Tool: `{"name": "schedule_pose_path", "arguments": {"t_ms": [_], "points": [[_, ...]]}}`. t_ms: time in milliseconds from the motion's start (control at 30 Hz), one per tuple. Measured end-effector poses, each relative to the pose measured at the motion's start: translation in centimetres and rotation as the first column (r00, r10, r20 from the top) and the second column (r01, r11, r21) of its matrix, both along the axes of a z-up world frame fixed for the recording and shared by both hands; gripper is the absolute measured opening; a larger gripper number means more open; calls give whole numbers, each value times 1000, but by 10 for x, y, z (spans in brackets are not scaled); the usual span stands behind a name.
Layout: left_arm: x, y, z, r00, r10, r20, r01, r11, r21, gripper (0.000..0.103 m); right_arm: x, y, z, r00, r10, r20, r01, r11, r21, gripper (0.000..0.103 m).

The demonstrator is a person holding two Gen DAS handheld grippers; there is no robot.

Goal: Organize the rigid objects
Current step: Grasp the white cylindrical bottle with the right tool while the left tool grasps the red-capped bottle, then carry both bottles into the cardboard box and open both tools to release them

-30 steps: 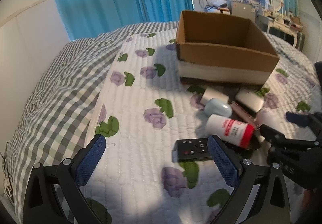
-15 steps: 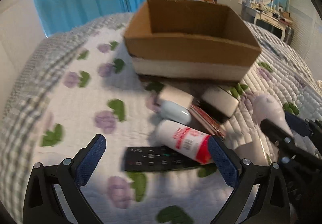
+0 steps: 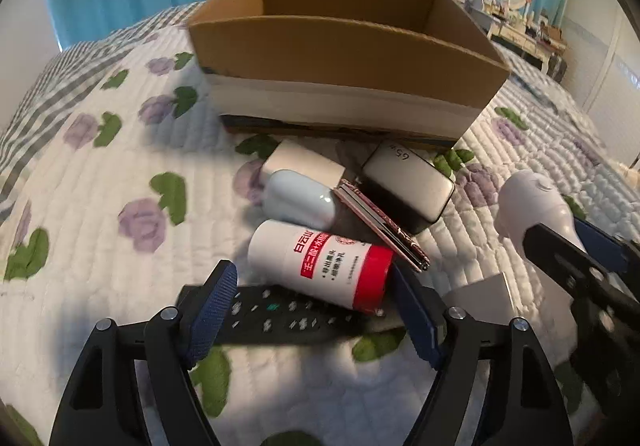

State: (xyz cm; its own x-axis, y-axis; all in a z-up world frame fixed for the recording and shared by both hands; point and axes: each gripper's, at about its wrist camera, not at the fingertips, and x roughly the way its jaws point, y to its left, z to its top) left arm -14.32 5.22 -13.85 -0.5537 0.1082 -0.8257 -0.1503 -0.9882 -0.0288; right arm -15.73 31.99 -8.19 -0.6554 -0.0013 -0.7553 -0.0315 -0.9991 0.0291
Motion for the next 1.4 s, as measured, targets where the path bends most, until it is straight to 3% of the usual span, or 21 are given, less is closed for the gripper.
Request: {"name": "schedule_pose_path", "arguments": {"t_ms": [267,433,500,600,667,800,933,1100,1400], "points": [[8,-31,7,998,22,67,-21,1000,-18,79,1,-4,0,1000,12,-2,-12,1000,22,43],[6,-17,18,999,24,47,-26,998,49,79,1,-7,0,1000,17,-4,-17,1000,26,43],[-1,-3,16,999,37,23,-37,999,13,79,0,-6,0,1000,16,0,-16,1000,26,43],[-13,12,-2,995,94,13,-92,989,-115,80,1,-6,-1,1000,16,1,-16,1000,23,43],[-13,10,-4,994,111,-6,-111,986,-123,80,1,-6,-1,1000,16,2,-16,1000,22,43],[-6,-3,-4,994,105,8,-104,988,-114,72,0,-6,-2,1000,18,6,-18,1000,21,43],[1,-24,-2,987,158,26,-154,980,-125,48,1,-9,-2,1000,25,4,-25,999,32,43],[-5,-37,-10,986,148,76,-142,987,-74,39,1,-13,-5,999,30,9,-31,998,51,43],[15,-35,39,996,73,-58,-74,997,-17,36,13,-13,17,997,31,-64,-29,999,38,43]]}}
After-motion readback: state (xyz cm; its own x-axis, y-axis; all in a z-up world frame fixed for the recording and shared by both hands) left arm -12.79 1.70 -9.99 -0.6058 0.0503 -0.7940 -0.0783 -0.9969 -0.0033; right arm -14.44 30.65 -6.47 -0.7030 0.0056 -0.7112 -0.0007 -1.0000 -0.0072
